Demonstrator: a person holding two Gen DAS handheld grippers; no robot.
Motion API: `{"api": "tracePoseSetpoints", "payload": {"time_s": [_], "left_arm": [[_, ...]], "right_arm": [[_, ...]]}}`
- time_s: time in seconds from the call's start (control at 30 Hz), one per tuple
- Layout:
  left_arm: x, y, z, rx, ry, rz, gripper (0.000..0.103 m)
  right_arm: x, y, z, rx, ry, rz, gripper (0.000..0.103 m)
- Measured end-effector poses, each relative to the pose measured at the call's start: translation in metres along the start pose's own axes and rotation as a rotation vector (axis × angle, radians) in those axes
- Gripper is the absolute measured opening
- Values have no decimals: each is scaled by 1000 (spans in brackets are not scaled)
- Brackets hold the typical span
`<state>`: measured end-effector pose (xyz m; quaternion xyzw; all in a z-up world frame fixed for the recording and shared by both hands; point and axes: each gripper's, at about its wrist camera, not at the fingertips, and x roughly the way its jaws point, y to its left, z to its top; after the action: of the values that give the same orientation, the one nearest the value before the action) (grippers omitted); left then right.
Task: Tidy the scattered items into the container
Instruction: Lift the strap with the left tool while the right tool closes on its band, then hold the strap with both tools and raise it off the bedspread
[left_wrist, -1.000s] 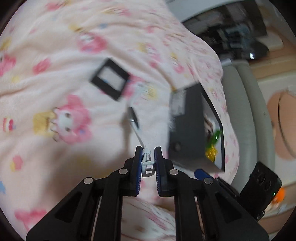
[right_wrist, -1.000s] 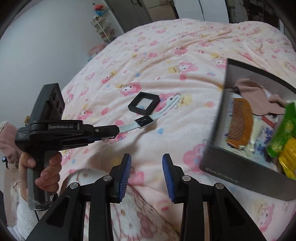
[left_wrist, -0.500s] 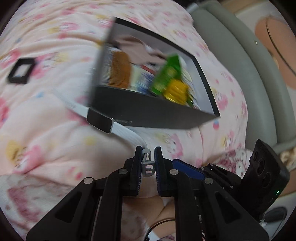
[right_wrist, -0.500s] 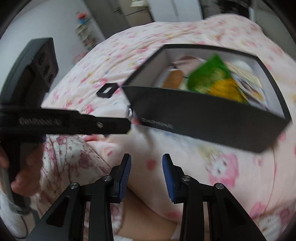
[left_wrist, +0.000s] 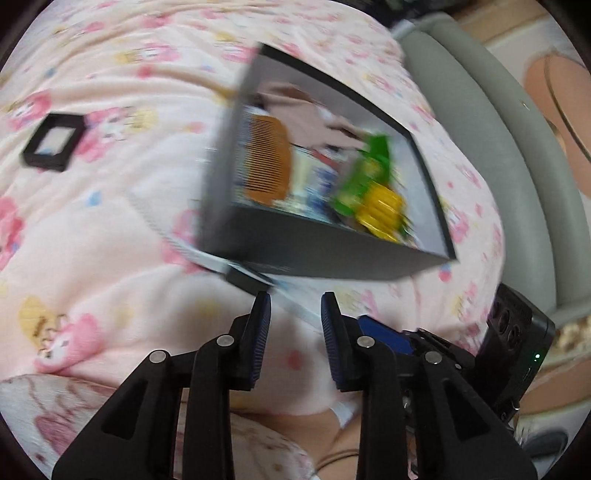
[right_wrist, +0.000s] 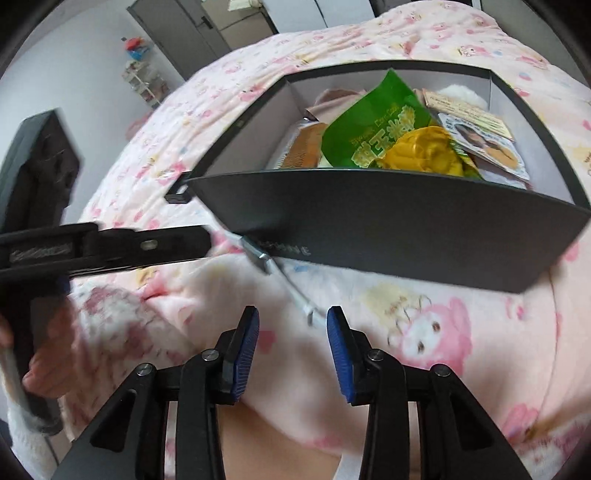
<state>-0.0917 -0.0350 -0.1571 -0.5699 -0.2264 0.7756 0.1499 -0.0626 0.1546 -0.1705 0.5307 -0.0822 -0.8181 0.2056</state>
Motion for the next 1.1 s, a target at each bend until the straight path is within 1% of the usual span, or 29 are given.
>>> {"api": "tracePoseSetpoints", "payload": {"time_s": [0.07,0.1,0.13,0.17,0.2,0.23,0.3,0.33,0.37,0.4,0.47,0.53,0.67,0.73,0.83,0.9,0.93,1.0,1.03,1.07,1.1], "left_arm": [[7,17,6,-47,-1,65,30],[13,27,9,-80,11,85,30],[18,34,11,-106,23,78,30],[23,41,13,-136,34,43,30],[29,47,15,-164,47,2,31],[33,50,17,-177,58,-5,31],[37,52,20,-190,56,40,30],[38,51,20,-186,51,56,31],[38,50,19,-184,50,53,31],[39,50,18,-182,51,49,31],[39,49,16,-179,52,52,31],[37,49,14,-179,46,46,30],[32,49,13,-179,24,43,31],[30,49,11,-181,18,30,31],[28,50,11,-185,10,26,31],[30,50,10,-187,16,27,31],[31,50,11,-190,21,28,31],[34,48,11,-187,24,47,31],[35,46,11,-179,23,80,33],[36,43,11,-165,19,108,35],[36,39,11,-147,16,134,37]], "right_arm": [[12,-6,2,30,11,-21,35],[17,-10,2,47,14,-26,35],[20,-12,2,54,16,-27,37],[23,-12,1,53,20,-18,42],[25,-10,1,39,17,1,44],[26,-7,0,25,10,33,45],[31,-3,-2,19,17,137,45],[36,-2,-4,29,28,168,45],[40,-2,-6,34,32,165,43],[42,-3,-7,37,34,154,38],[42,-3,-7,34,21,135,16],[37,-5,-7,37,7,150,8],[24,-9,-9,65,-13,185,6],[12,-16,-13,116,-31,230,6],[-3,-29,-19,191,-74,250,5],[-14,-40,-19,247,-98,219,5],[-17,-47,-21,289,-106,179,6],[-19,-53,-19,337,-119,128,13],[-19,-56,-19,355,-124,127,20],[-20,-55,-18,357,-139,150,26],[-26,-59,-17,345,-155,177,30]]}}
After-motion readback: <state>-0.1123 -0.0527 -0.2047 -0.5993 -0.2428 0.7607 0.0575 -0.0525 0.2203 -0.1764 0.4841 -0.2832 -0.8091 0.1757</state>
